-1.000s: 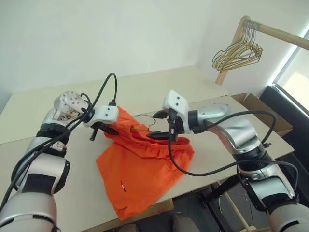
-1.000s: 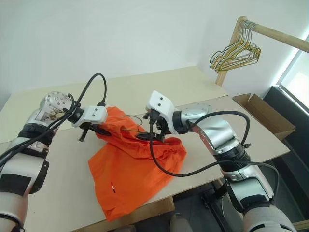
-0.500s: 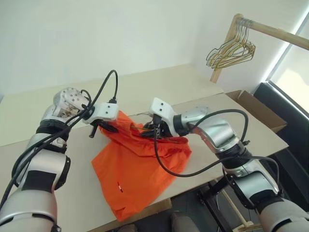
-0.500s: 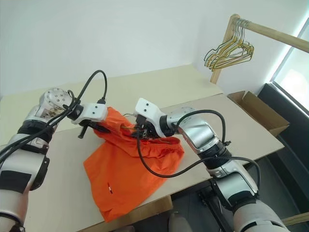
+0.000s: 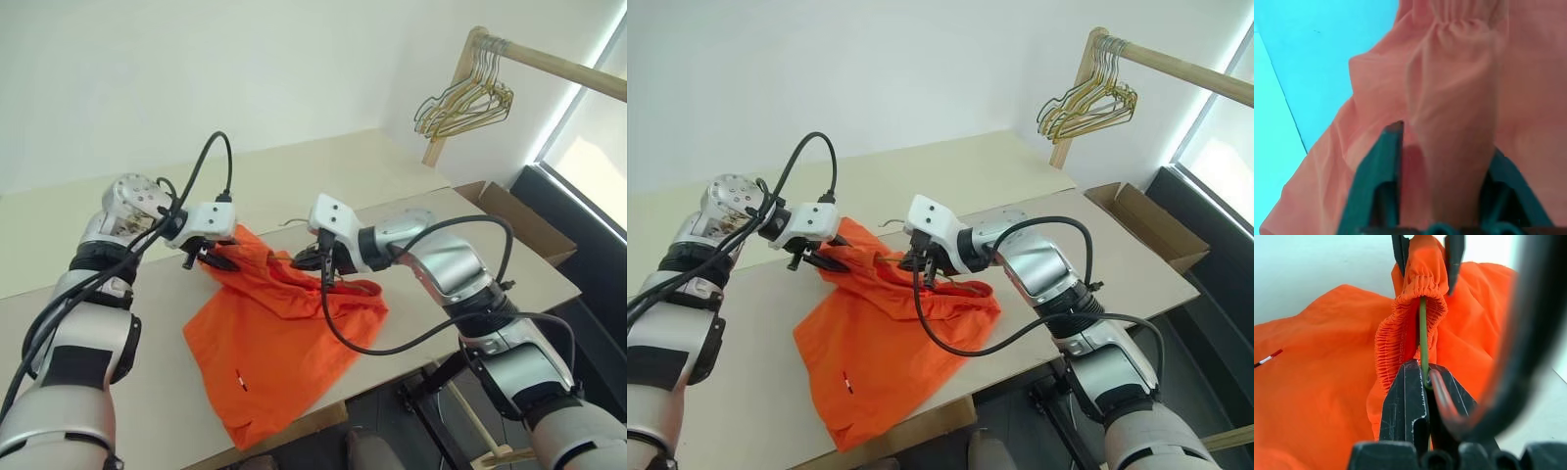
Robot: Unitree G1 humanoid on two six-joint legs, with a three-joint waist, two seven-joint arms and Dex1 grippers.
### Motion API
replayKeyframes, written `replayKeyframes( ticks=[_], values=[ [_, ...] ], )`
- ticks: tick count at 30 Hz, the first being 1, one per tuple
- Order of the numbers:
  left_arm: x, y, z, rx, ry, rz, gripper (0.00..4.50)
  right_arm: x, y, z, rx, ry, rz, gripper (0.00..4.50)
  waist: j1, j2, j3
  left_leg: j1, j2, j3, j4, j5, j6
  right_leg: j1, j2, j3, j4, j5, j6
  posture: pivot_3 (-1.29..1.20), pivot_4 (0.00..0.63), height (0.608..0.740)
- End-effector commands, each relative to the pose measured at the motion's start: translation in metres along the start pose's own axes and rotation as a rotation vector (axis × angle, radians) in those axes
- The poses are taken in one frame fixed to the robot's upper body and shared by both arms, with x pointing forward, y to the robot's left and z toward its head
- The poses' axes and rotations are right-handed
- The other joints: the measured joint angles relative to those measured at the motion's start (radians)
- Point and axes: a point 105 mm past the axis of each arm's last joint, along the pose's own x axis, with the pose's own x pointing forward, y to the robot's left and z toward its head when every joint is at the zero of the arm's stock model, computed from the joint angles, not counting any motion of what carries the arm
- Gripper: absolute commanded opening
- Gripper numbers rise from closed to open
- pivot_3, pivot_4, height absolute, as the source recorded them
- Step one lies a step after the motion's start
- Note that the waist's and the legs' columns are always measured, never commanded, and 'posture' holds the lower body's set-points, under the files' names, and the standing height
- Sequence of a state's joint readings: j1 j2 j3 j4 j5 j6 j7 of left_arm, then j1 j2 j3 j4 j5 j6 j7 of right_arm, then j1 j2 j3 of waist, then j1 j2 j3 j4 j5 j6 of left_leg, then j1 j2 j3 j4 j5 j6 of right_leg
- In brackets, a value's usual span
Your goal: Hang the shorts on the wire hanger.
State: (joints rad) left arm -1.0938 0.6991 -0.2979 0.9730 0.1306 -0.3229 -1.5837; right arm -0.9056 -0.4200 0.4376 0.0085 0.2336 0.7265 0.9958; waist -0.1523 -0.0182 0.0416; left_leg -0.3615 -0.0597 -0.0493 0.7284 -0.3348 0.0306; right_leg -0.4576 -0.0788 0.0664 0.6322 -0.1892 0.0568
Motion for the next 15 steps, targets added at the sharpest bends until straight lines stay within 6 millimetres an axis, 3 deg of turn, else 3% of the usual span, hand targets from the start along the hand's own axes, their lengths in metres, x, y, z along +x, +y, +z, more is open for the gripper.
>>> replayKeyframes(
  ticks=[1, 5, 6, 15],
  values=[
    [-0.022, 0.016, 0.012, 0.008, -0.027, 0.09, 2.92, -0.008, -0.002, 0.016, -0.059, -0.061, -0.006, 0.0, 0.0, 0.0, 0.0, 0.0, 0.0, 0.0, 0.0, 0.0, 0.0, 0.0, 0.0, 0.0, 0.0, 0.0, 0.0, -0.05, 0.0, 0.74],
    [-0.03, 0.014, 0.007, -0.017, -0.013, 0.085, 4.29, -0.007, -0.002, 0.016, -0.062, -0.067, -0.007, 0.0, 0.0, 0.0, 0.0, 0.0, 0.0, 0.0, 0.0, 0.0, 0.0, 0.0, 0.0, 0.0, 0.0, 0.0, 0.0, -0.05, 0.0, 0.74],
    [-0.031, 0.012, 0.004, -0.025, -0.005, 0.078, 4.46, -0.007, -0.002, 0.016, -0.062, -0.069, -0.008, 0.0, 0.0, 0.0, 0.0, 0.0, 0.0, 0.0, 0.0, 0.0, 0.0, 0.0, 0.0, 0.0, 0.0, 0.0, 0.0, -0.05, 0.0, 0.74],
    [-0.034, -0.003, -0.016, -0.012, 0.073, 0.033, 4.46, -0.005, 0.0, 0.014, -0.058, -0.08, -0.013, 0.0, 0.001, 0.0, 0.0, 0.0, 0.0, 0.0, 0.0, 0.0, 0.0, 0.0, 0.0, 0.0, 0.0, 0.0, 0.0, -0.05, 0.0, 0.74]
  ],
)
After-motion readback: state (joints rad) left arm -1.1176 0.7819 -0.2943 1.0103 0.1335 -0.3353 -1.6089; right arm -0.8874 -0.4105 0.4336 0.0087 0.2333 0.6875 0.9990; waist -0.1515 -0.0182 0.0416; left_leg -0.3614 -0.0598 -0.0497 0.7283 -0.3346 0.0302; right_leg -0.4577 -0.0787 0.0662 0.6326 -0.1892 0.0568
